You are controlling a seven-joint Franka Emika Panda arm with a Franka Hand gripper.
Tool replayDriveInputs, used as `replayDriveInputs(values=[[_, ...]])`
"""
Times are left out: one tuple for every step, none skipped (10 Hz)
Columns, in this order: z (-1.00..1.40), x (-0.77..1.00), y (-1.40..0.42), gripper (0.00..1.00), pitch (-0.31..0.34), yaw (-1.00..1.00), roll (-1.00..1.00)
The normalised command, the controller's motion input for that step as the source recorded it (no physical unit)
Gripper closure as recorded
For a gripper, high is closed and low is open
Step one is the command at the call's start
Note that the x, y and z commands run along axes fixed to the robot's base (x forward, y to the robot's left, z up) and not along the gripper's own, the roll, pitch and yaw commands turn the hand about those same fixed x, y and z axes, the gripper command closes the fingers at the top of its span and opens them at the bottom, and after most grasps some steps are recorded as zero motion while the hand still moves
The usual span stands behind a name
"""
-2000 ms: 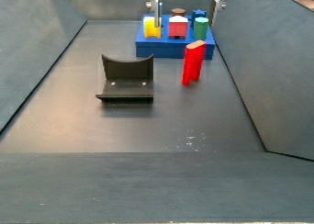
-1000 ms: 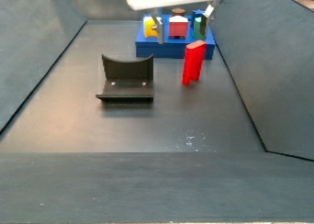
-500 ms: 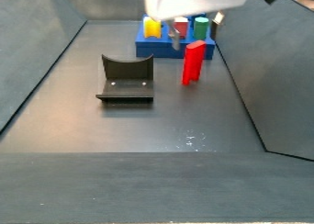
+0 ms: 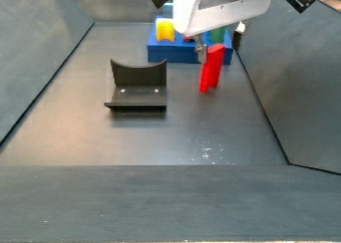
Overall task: Pick up the square-circle object. Move up. Move to above the board. Insert the square-circle object.
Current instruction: Pick up the square-circle object.
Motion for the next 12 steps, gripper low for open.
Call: replayDriveInputs(values=[[-0.05, 0.0, 0.0, 0.0, 0.0, 0.02, -0.01], [-0.08, 0.0, 0.0, 0.0, 0.0, 0.0, -0.01], [-0.26, 0.0, 0.16, 0.0, 0.0, 0.17, 0.0], [-0.41, 0.0, 0.28, 0.0, 0.0, 0.23, -0.04], [-0.43, 0.17, 0.24, 0.0, 0.017, 0.26, -0.08], [-0.31, 0.08, 0.0, 0.0, 0.0, 0.08, -0.08], [-0.15, 0.04, -0.15, 0.0, 0.0, 0.05, 0.0], [-0.17, -0.04, -0.1, 0.0, 0.0, 0.32, 0.0], [-0.12, -0.05, 0.0, 0.0, 0.0, 0.53, -0.01], [-0.11, 0.0, 0.0, 0.0, 0.0, 0.47, -0.01], [-0.09, -0.02, 0.0, 0.0, 0.0, 0.44, 0.0], [-0.01, -0.06, -0.09, 0.0, -0.019, 0.2, 0.0]])
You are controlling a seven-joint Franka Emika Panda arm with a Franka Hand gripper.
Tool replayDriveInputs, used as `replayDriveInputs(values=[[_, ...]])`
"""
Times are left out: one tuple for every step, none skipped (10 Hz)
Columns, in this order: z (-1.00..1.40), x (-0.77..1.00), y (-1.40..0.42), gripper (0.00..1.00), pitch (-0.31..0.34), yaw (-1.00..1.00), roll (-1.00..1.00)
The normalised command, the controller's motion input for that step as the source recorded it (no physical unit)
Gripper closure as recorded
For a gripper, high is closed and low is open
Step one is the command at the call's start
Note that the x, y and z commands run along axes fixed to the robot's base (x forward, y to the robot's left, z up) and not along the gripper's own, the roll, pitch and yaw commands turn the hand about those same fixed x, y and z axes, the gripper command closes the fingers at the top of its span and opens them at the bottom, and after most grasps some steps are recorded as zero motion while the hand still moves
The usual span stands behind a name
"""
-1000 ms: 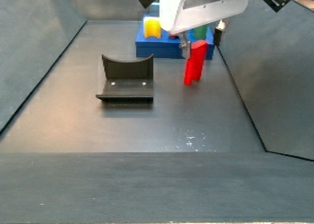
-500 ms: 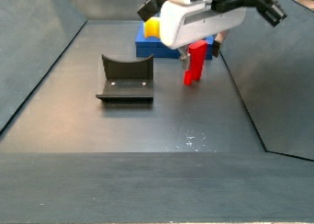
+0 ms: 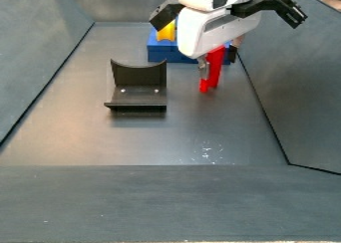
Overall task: Pick up the square-circle object. Move up. Move to above the board. Insert the square-circle object.
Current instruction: Pick up the square-circle object.
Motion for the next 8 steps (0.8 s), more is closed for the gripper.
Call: replayDriveInputs(values=[[0.0, 0.0, -0.15, 0.0, -0.003, 0.02, 0.0], [0.0, 0.0, -0.06, 0.0, 0.0, 0.0, 0.0], [0.0, 0.0, -0.03, 0.0, 0.0, 0.0, 0.0], [0.0, 0.0, 0.0, 0.0, 0.0, 0.0, -0.01], [0.0, 0.03, 0.0, 0.0, 0.0, 0.0, 0.0], [0.0, 0.0, -0.01, 0.0, 0.0, 0.0, 0.0], [0.07, 0.0, -0.02, 0.0, 0.0, 0.0, 0.03], [0.06, 0.01, 0.0, 0.0, 0.0, 0.0, 0.0]])
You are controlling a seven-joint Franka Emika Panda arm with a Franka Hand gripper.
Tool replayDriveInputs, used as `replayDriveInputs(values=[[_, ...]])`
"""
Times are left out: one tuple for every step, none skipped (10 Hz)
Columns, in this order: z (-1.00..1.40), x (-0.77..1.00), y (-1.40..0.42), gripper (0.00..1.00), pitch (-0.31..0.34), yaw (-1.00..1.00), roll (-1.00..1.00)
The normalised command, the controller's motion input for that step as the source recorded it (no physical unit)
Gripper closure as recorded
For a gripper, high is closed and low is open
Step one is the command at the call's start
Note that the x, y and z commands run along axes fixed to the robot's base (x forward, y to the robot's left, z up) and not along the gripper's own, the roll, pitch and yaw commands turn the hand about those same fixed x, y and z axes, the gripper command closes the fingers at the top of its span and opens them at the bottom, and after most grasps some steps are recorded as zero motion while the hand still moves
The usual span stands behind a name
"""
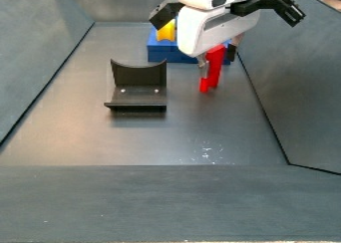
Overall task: Pick up the square-circle object. Move up. Move to above the board. Insert the square-circle object.
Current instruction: Pick up the square-circle object.
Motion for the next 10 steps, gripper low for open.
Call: replayDriveInputs(values=[[0.04, 0.0, 0.0, 0.0, 0.0, 0.0, 0.0], [0.04, 0.01, 0.0, 0.0, 0.0, 0.0, 0.01], [0.03, 0.02, -0.02, 0.0, 0.0, 0.0, 0.05], [0.07, 0.06, -0.05, 0.0, 0.004, 0.0, 0.04], [0.02, 0.07, -0.04, 0.0, 0.017, 0.0, 0.04], [0.01, 0.03, 0.0, 0.0, 0.0, 0.0, 0.01], [0.0, 0.0, 0.0, 0.0, 0.0, 0.0, 0.02], [0.0, 0.0, 0.0, 0.0, 0.0, 0.0, 0.04], [0.0, 0.0, -0.01, 0.0, 0.0, 0.0, 0.03], [0.0, 0.07, -0.07, 0.0, 0.034, -0.01, 0.08]])
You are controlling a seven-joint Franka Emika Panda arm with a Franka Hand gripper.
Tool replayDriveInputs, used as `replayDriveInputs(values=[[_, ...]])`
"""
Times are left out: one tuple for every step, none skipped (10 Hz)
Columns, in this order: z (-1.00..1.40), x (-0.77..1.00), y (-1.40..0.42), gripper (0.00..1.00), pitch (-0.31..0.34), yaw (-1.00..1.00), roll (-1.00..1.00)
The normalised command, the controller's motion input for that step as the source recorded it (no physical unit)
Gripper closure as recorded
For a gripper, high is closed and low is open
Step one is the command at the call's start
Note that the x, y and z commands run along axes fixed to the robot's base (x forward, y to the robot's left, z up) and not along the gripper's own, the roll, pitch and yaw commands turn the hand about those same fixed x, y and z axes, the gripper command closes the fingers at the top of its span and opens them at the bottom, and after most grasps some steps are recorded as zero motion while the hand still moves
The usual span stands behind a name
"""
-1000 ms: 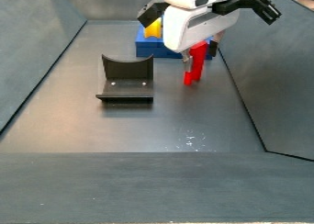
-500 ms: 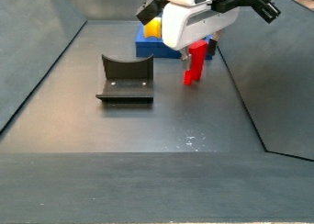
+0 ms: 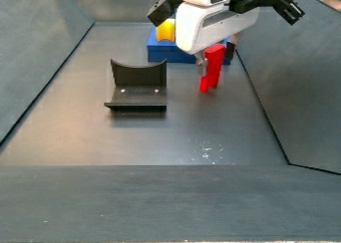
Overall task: Pick up the square-circle object. Move up. Move to above the board. Insert the square-circle object.
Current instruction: Pick up the square-circle object.
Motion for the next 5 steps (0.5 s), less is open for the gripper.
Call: replayDriveInputs(values=[[0.03, 0.01, -0.05, 0.0, 0.003, -0.01, 0.05], [0.02, 0.0, -0.01, 0.0, 0.0, 0.0, 0.03], [0.0, 0.0, 0.0, 0.0, 0.0, 0.0, 0.03], [0.0, 0.0, 0.0, 0.0, 0.003, 0.0, 0.04], [0.0, 0.0, 0.0, 0.0, 0.0, 0.0, 0.01]])
